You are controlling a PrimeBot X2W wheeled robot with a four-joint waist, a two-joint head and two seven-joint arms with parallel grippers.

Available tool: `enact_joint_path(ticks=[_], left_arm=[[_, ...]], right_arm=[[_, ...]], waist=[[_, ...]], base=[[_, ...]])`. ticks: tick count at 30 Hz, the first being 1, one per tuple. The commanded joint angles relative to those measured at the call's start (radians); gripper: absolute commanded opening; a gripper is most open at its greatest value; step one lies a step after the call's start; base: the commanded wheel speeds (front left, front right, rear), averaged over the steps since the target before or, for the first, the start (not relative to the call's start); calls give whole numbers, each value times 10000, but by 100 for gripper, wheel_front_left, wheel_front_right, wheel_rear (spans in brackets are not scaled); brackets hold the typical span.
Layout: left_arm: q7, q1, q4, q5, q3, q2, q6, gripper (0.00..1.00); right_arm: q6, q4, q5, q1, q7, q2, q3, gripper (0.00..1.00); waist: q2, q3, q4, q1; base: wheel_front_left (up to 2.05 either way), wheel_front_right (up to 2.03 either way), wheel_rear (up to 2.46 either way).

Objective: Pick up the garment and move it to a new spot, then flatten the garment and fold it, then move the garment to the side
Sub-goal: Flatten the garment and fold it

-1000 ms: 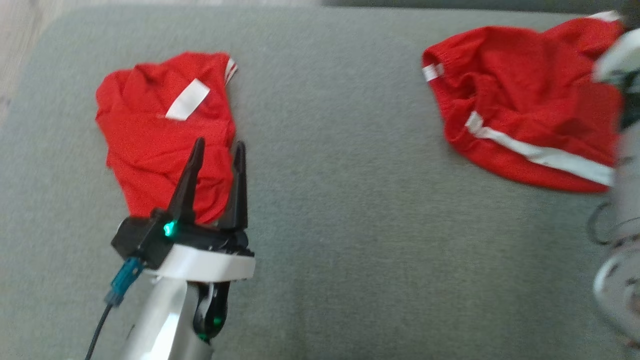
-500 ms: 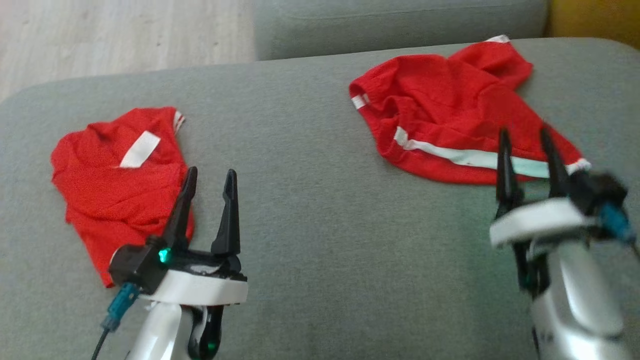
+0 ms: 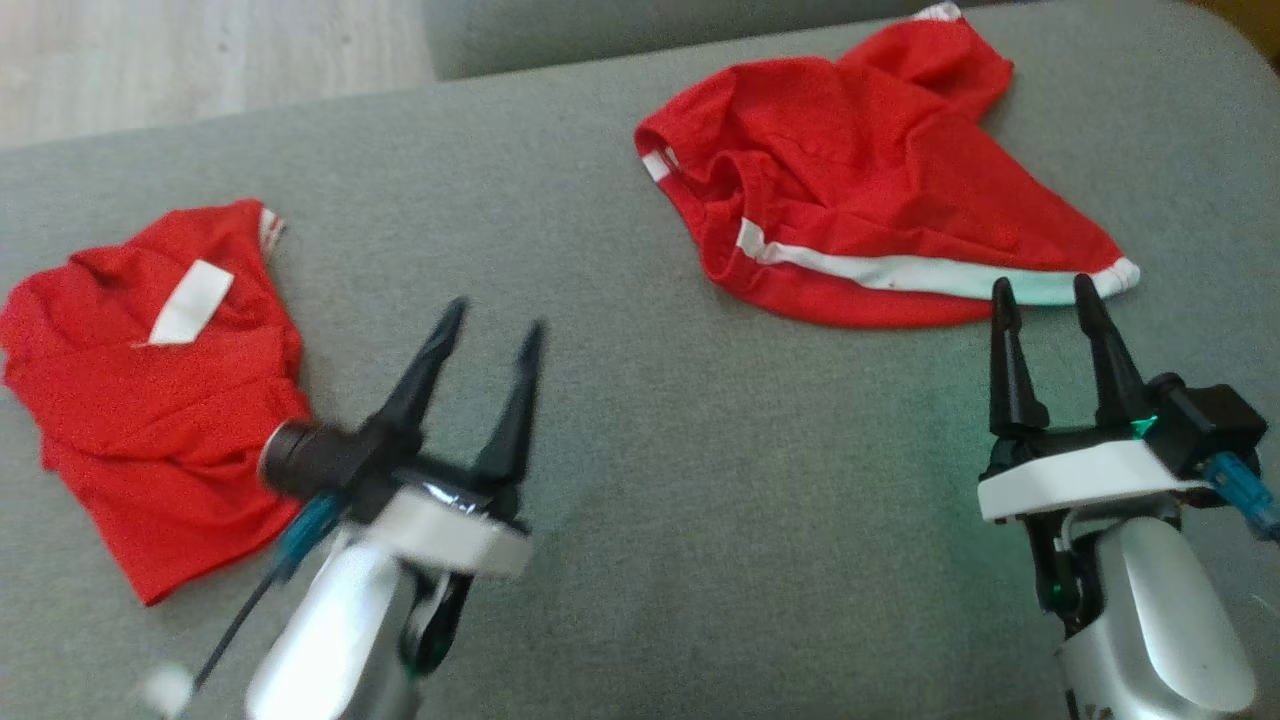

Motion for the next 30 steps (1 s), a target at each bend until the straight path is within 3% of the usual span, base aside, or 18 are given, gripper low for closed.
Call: enact_joint_path(ticks=[1,8,12,18,30], left_arm=[[175,-999,-115,-125,-196,219,15,100],[1989,-3637,1165,-714,-2564,355,15,100],[2618,-4829,2019,-1229,-3249,289,15,100],[2863,-6078,3142,-2081,-3998,246,15,100],[2779,-6942,4671,-2453,-4461,357,16,100]], right_arm=[[-7,-379,-46,-298,-93,19,132,100],[-7,-427,63,-493,-93,20,209,100],[-7,-467,213,-669,-93,20,344,100],[-7,-474,455,-782,-93,20,510,100],[-7,-639,749,-896,-93,20,659,100]], waist=[[-1,354,-247,0],[-1,1285,-856,0],[-1,1725,-1268,0],[-1,2186,-1878,0],[-1,2509,-2412,0]], base=[[0,0,0],[0,0,0],[0,0,0],[0,0,0],[0,0,0]])
